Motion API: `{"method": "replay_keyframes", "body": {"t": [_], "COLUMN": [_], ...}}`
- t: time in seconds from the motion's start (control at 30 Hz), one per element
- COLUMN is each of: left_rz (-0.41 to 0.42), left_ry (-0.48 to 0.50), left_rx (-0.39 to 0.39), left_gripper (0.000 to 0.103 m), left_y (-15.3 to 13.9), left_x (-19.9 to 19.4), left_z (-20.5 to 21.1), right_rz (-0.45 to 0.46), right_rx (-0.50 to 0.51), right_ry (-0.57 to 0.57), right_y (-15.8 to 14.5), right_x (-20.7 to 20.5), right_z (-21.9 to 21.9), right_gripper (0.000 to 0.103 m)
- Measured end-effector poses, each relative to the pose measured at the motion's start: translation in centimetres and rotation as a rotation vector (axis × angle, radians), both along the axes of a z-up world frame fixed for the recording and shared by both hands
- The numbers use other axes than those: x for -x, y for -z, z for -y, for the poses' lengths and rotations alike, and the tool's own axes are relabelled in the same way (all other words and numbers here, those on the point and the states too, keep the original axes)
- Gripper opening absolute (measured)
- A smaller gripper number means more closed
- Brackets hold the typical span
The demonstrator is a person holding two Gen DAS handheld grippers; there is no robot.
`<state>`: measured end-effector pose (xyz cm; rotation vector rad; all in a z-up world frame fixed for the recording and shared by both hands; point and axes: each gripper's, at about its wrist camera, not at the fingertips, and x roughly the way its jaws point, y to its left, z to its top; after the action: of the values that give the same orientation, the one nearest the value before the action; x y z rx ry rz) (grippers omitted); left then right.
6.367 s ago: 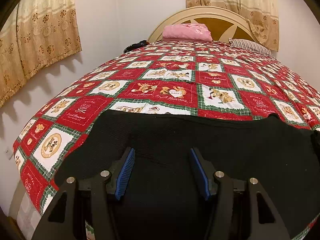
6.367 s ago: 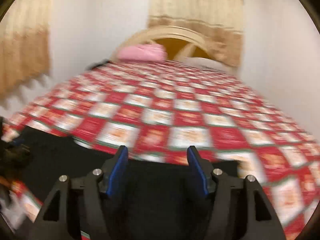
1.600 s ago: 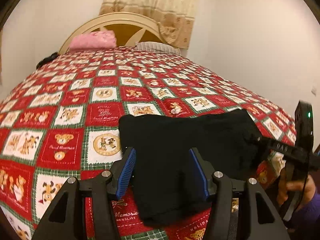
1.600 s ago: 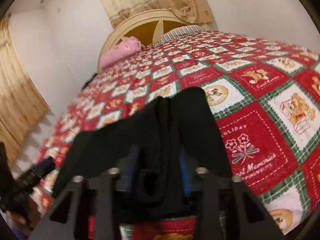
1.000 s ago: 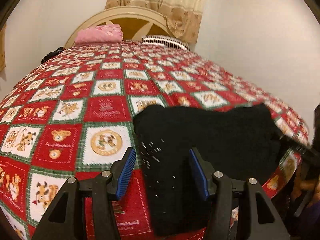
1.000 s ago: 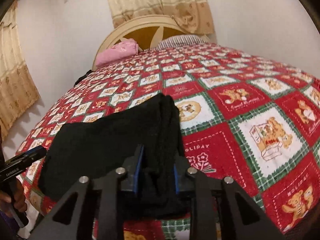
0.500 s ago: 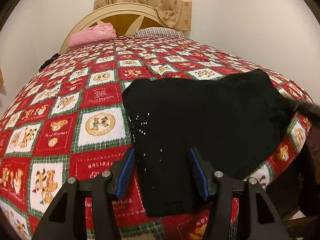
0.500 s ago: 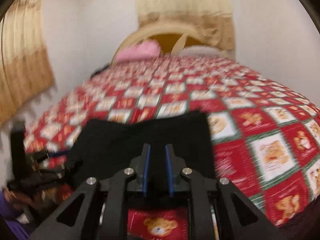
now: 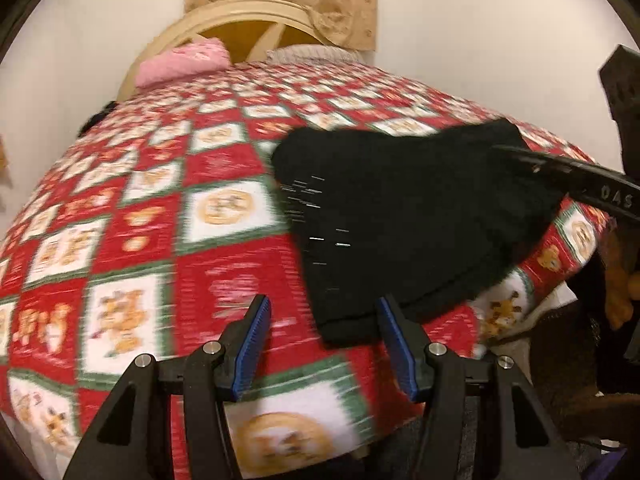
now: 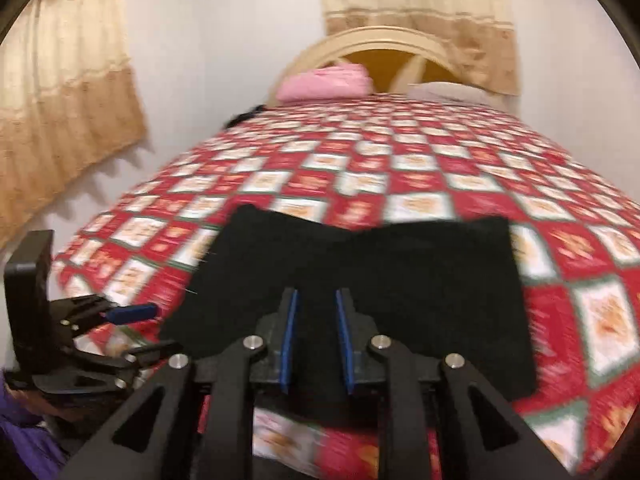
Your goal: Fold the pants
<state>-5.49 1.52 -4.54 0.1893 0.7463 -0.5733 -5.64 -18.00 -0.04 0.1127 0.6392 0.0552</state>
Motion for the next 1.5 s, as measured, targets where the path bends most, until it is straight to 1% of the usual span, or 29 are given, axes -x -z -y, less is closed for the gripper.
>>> {"method": "replay_keyframes", "body": {"t": [0.07,0.17,0.23,0.27,0.33,0.37,0.4,0.43,0.5,0.53,0.6,0.67,0.73,0.77,0.83,0.87,0.9,0.97,1.0,1.03,1.1,1.13,1.17,1.2,1.27,1.3,1.37,1.4,1.5], "left_rz": [0.025,0.032,0.033,0.034,0.027,0.020,0.010,0.007,0.009,0.009,0.008,0.012,0.016,0.014,-0.007,-0.023,-0.049,-0.099,-0.129,-0.139,-0.126,-0.124,-0.126,-0.129,-0.142,-0.150,-0.161,-0.158,-0.133], "left_ry": [-0.051,-0.108,-0.144,-0.160,-0.187,-0.189,-0.191,-0.192,-0.199,-0.201,-0.186,-0.172,-0.144,-0.131,-0.098,-0.088,-0.075,-0.062,-0.054,-0.053,-0.070,-0.071,-0.078,-0.090,-0.132,-0.149,-0.174,-0.181,-0.193], "left_rx": [-0.005,0.006,0.001,-0.005,-0.011,-0.011,-0.016,-0.021,-0.033,-0.027,-0.001,0.018,0.036,0.046,0.079,0.089,0.100,0.108,0.111,0.118,0.125,0.123,0.116,0.111,0.114,0.120,0.146,0.147,0.121], "left_gripper": [0.057,0.057,0.057,0.057,0.057,0.057,0.057,0.057,0.057,0.057,0.057,0.057,0.057,0.057,0.057,0.058,0.058,0.058,0.058,0.058,0.058,0.058,0.059,0.061,0.070,0.071,0.071,0.071,0.072], "left_y": [-0.5,-0.8,-0.9,-0.9,-0.8,-0.7,-0.6,-0.6,-0.7,-0.9,-1.3,-1.8,-2.1,-2.1,-1.8,-1.6,-1.1,-0.1,0.4,0.6,0.4,0.3,0.3,0.3,0.6,0.7,0.9,0.9,0.9], "left_x": [-0.3,-1.1,-2.0,-2.4,-3.3,-3.6,-4.2,-4.5,-5.2,-5.6,-6.1,-6.7,-7.5,-7.9,-9.0,-9.3,-9.7,-10.1,-10.3,-10.2,-9.9,-9.8,-9.7,-9.7,-9.7,-9.7,-9.5,-9.3,-8.7], "left_z": [-1.7,-3.5,-4.2,-4.3,-4.6,-4.7,-4.6,-4.5,-4.1,-3.9,-3.7,-3.1,-1.9,-1.3,0.1,0.6,1.3,2.6,3.3,3.7,4.1,4.1,4.2,4.3,4.1,3.9,3.6,3.6,4.1], "right_rz": [0.001,-0.005,-0.017,-0.045,-0.137,-0.143,-0.135,-0.133,-0.137,-0.136,-0.087,-0.034,0.038,0.091,0.157,0.185,0.195,0.139,0.103,0.086,0.043,0.047,0.068,0.073,0.056,0.044,0.029,0.031,0.039], "right_rx": [0.015,0.021,0.023,0.010,-0.011,-0.013,-0.013,-0.013,-0.011,-0.004,-0.026,-0.041,-0.052,-0.062,-0.059,-0.043,-0.032,-0.058,-0.080,-0.096,-0.138,-0.147,-0.133,-0.110,-0.097,-0.069,-0.015,-0.024,-0.039], "right_ry": [-0.048,-0.174,-0.183,-0.187,-0.178,-0.181,-0.191,-0.192,-0.203,-0.211,-0.228,-0.184,-0.096,-0.019,0.114,0.201,0.303,0.389,0.438,0.470,0.490,0.480,0.466,0.444,0.403,0.398,0.400,0.390,0.412], "right_y": [0.0,1.0,1.9,2.6,4.7,5.2,5.5,5.6,5.3,4.9,3.5,2.1,0.4,-0.4,-1.2,-1.5,-1.3,-0.7,0.0,0.7,2.5,2.9,3.0,3.0,3.2,3.3,3.4,3.6,4.0], "right_x": [-1.6,-4.7,-6.2,-7.2,-9.6,-9.9,-10.4,-10.7,-11.0,-10.9,-9.7,-8.3,-6.2,-4.5,-1.9,-0.5,1.2,2.1,2.8,3.4,4.5,4.8,5.2,5.2,4.8,4.5,4.2,4.2,4.3], "right_z": [-1.7,-5.1,-6.3,-6.9,-7.7,-7.9,-8.3,-8.4,-8.7,-8.8,-8.2,-6.5,-3.5,-1.1,2.3,4.2,6.5,9.3,10.7,11.5,12.4,12.3,11.8,11.1,10.1,9.6,8.7,8.4,8.3], "right_gripper": [0.025,0.031,0.034,0.034,0.036,0.037,0.042,0.048,0.053,0.052,0.050,0.050,0.051,0.053,0.074,0.077,0.080,0.080,0.080,0.080,0.080,0.080,0.080,0.080,0.080,0.078,0.069,0.065,0.065]}}
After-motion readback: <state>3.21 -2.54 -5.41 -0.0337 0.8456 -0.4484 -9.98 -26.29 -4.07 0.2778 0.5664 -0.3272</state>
